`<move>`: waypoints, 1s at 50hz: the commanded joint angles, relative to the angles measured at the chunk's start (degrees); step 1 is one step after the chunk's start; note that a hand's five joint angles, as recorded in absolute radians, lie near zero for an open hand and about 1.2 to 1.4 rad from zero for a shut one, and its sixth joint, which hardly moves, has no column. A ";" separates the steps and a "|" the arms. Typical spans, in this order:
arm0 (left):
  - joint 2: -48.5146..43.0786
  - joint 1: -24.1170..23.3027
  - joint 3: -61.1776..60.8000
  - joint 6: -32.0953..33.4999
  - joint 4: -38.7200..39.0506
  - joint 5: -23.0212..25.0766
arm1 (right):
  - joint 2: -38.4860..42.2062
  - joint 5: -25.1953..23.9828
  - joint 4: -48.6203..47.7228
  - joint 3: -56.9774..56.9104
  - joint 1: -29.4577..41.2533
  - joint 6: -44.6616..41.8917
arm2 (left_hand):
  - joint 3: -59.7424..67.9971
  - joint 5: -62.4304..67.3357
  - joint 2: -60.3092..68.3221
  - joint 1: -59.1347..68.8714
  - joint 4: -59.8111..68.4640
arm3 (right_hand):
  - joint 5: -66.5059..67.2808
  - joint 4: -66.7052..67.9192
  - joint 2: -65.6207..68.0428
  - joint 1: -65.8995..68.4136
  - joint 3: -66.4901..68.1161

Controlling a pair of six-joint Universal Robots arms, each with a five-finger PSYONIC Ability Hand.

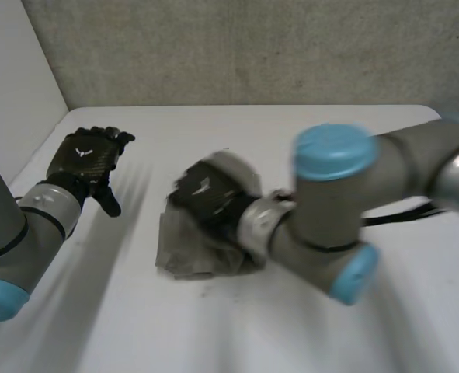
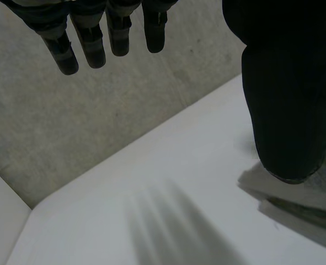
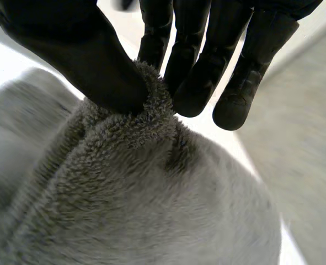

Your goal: Fold the towel.

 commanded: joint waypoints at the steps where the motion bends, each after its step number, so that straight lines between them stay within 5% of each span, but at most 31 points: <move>1: 0.39 -0.16 1.39 -3.32 -0.03 -0.36 | 11.26 -1.29 12.88 -14.06 5.66 -6.88 | 0.48 -1.76 0.60 0.13 0.58 | 3.38 3.21 5.65 5.22 3.75; 5: 0.30 -0.16 1.84 -3.67 -0.03 -0.36 | 10.64 -0.23 11.83 -13.98 5.48 -5.39 | 0.48 -1.76 0.60 0.13 0.58 | 3.38 3.21 5.65 5.22 3.75; 7: -0.22 -0.34 2.62 -3.76 -0.12 -0.45 | 8.63 1.69 11.57 -11.63 5.13 -1.55 | 0.48 -1.76 0.60 0.13 0.58 | -49.78 -49.95 -47.51 -47.94 -49.41; 12: -1.01 -1.39 4.12 -4.20 -0.47 -0.54 | 0.56 5.03 9.47 -3.38 1.63 6.18 | 0.48 -1.76 0.60 0.13 0.58 | -64.47 -64.64 -62.20 -62.63 -64.10; 23: -6.63 -7.80 8.51 -11.05 -4.86 -0.45 | -10.10 7.41 0.32 8.78 -7.43 30.71 | 0.86 -1.38 0.98 0.51 0.96 | -66.62 -66.79 -64.35 -64.78 -66.25; 29: -13.39 -12.55 11.06 -12.37 -7.15 -0.54 | -6.16 12.40 0.41 6.94 -7.79 31.26 | 1.20 -1.04 1.32 0.85 1.30 | -66.62 -66.79 -64.35 -64.78 -66.25; 37: -19.03 -13.00 11.94 -12.11 -7.15 -1.94 | 3.15 19.62 3.91 -0.43 -7.00 31.08 | 1.53 -0.71 1.66 1.19 1.64 | -66.62 -66.79 -64.35 -64.78 -66.25; 45: -20.09 -12.91 11.42 -11.58 -7.68 -6.34 | 10.37 20.07 9.71 -7.12 -4.19 29.86 | 1.20 -1.04 1.32 0.85 1.30 | -66.62 -66.79 -64.35 -64.78 -66.25; 50: -18.25 -12.91 11.24 -11.58 -8.11 -6.60 | 6.62 20.59 10.43 -7.22 -4.10 29.15 | 0.86 -1.38 0.99 0.51 0.97 | -66.62 -66.79 -64.35 -64.78 -66.25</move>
